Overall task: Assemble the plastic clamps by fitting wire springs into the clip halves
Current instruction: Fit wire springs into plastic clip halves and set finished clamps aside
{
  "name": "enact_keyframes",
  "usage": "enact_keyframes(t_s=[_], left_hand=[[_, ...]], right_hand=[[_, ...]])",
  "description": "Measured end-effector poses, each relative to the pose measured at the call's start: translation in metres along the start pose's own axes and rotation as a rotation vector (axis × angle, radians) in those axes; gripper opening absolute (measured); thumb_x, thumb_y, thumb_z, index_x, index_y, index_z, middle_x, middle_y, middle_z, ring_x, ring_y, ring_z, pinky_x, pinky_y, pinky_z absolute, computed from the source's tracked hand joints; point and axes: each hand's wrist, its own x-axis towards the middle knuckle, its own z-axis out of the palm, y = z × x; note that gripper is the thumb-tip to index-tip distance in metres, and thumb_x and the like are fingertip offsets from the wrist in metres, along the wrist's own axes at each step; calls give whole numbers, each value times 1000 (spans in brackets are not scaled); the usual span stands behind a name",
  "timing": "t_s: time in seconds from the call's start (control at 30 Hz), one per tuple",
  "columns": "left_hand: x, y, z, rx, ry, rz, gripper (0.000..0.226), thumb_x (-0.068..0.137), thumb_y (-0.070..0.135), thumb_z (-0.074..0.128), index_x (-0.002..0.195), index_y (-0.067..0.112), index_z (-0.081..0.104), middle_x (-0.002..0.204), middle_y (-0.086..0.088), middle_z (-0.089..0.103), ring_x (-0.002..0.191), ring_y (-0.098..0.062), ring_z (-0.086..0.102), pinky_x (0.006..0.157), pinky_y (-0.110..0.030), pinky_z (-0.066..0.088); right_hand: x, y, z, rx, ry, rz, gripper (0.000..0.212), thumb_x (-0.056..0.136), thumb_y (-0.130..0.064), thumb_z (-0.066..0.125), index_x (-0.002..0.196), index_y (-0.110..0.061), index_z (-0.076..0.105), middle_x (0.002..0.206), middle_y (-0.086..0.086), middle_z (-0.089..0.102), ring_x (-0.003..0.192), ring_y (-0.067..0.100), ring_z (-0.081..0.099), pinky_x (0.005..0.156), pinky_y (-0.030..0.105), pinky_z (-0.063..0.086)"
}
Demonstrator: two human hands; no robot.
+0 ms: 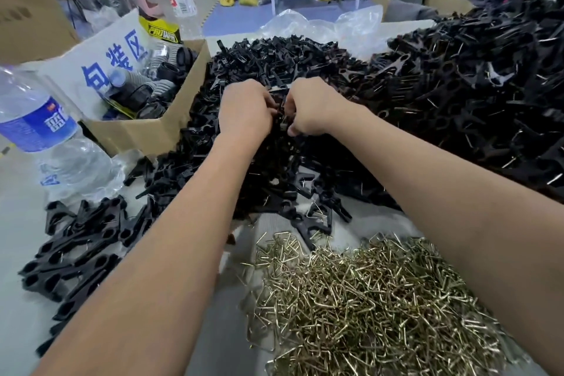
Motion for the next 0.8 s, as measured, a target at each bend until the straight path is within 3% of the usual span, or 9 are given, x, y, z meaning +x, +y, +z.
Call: enact_keyframes(t_s=[0.1, 0.2, 0.27, 0.3, 0.4, 0.5, 0.57, 0.63, 0.8], left_hand=[[-2, -7, 0, -115, 113, -6, 15, 94, 26, 74, 101, 16, 83, 101, -6, 79, 97, -24, 70, 88, -31, 51], [-8, -9, 0, -267, 218, -55, 29, 94, 34, 71, 78, 12, 81, 73, -3, 75, 70, -18, 66, 69, -25, 45], [-14, -10, 1, -334, 292, -121, 42, 93, 37, 70, 65, 6, 72, 60, -5, 67, 57, -16, 61, 61, -21, 42], [-17, -9, 2, -397, 312, -156, 45, 92, 36, 69, 62, 3, 66, 58, -8, 64, 56, -16, 63, 64, -24, 48], [-36, 0, 2, -746, 310, -253, 38, 87, 21, 71, 61, 6, 49, 55, -8, 53, 55, -8, 71, 72, -45, 64], [-54, 11, 0, -964, 275, -263, 28, 83, 16, 69, 64, 8, 50, 65, -14, 71, 62, -20, 76, 60, -44, 63], [-68, 17, -2, -1031, 260, -204, 35, 89, 20, 71, 66, 8, 47, 62, -12, 71, 56, -27, 73, 46, -32, 53], [-81, 22, -3, -1033, 261, -150, 41, 92, 27, 76, 71, 7, 47, 59, -11, 69, 49, -26, 69, 41, -26, 46], [-104, 23, 0, -949, 145, -129, 27, 92, 33, 79, 89, 9, 66, 69, -5, 76, 47, -19, 66, 44, -27, 45]], right_hand=[[1, 6, 4, 181, 54, -14, 19, 74, -16, 91, 91, -16, 81, 79, 0, 71, 73, 13, 66, 68, 19, 50], [-6, 14, 6, 340, 197, -62, 14, 76, -22, 91, 87, -19, 83, 65, -15, 60, 59, -3, 53, 57, 3, 34], [-17, 18, 7, 448, 307, -66, 9, 79, -24, 89, 82, -21, 81, 66, -14, 64, 59, -3, 55, 61, 6, 37], [-23, 20, 7, 509, 345, -68, 9, 81, -24, 88, 80, -20, 80, 69, -12, 66, 60, -3, 56, 62, 8, 39], [-45, 25, 7, 644, 404, -54, 14, 90, -23, 81, 83, -14, 73, 73, -7, 70, 61, 0, 60, 64, 19, 46], [-70, 28, 9, 848, 382, -57, 14, 98, -19, 72, 92, -9, 64, 79, 4, 78, 68, 30, 72, 56, 39, 57], [-91, 31, 11, 959, 357, -84, 18, 99, -20, 71, 96, -8, 58, 76, 8, 77, 61, 40, 69, 43, 35, 50], [-110, 33, 13, 1036, 342, -102, 28, 96, -26, 75, 101, -8, 54, 73, 13, 75, 50, 38, 63, 40, 30, 45], [-150, 34, 24, 1117, 319, -99, 30, 93, -27, 79, 99, -7, 57, 72, 15, 73, 42, 25, 52, 39, 28, 40]])
